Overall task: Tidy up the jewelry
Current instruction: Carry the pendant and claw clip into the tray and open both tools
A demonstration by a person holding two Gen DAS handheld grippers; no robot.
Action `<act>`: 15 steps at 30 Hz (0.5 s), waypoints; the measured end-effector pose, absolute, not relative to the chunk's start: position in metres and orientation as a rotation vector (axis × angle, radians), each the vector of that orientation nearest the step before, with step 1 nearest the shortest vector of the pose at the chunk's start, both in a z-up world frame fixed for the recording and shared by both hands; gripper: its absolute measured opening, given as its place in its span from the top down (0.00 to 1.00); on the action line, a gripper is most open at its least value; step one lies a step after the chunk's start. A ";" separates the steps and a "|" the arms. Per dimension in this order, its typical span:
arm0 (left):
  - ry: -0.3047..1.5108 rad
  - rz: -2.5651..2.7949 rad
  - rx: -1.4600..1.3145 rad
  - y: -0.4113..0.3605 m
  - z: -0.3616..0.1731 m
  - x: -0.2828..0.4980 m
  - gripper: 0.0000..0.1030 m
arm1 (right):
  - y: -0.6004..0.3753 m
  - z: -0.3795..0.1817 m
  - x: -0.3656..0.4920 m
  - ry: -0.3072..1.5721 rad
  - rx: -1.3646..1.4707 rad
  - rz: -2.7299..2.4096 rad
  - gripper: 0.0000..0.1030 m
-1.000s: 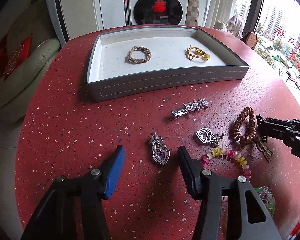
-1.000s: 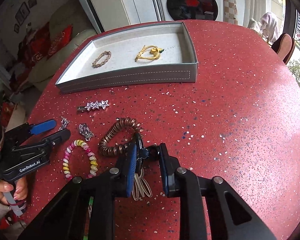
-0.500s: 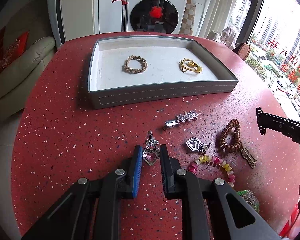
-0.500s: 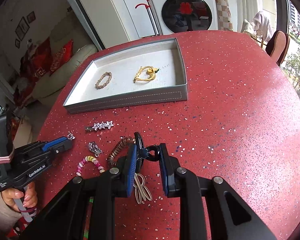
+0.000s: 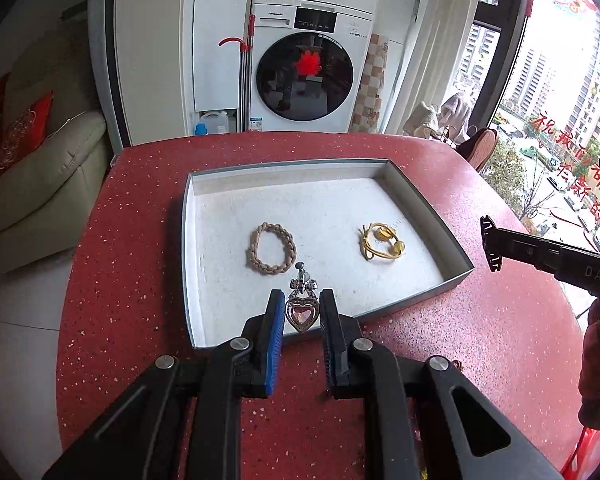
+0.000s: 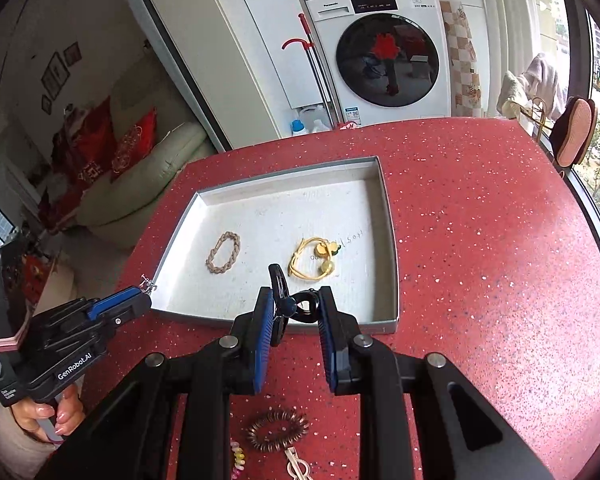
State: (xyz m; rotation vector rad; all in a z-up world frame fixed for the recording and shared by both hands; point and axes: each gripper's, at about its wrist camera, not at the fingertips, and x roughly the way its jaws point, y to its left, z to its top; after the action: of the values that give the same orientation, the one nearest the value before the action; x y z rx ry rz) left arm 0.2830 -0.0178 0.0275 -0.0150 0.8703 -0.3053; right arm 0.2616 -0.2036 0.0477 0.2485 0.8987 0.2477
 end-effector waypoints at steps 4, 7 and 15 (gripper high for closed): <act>0.877 -0.274 -0.048 -0.016 0.030 0.321 0.65 | -0.200 0.044 0.292 0.908 0.253 0.231 0.77; 0.878 -0.241 -0.057 -0.017 0.028 0.349 0.65 | -0.197 0.040 0.316 0.918 0.245 0.211 0.77; 0.905 -0.185 -0.033 -0.026 -0.003 0.394 0.65 | -0.185 0.011 0.358 0.953 0.199 0.159 0.77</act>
State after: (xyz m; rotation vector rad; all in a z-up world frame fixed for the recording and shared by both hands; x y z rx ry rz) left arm 0.3942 -0.0260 -0.0029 -0.0327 0.9054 -0.1853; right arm 0.3583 -0.1853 0.0107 0.1989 0.9530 0.1592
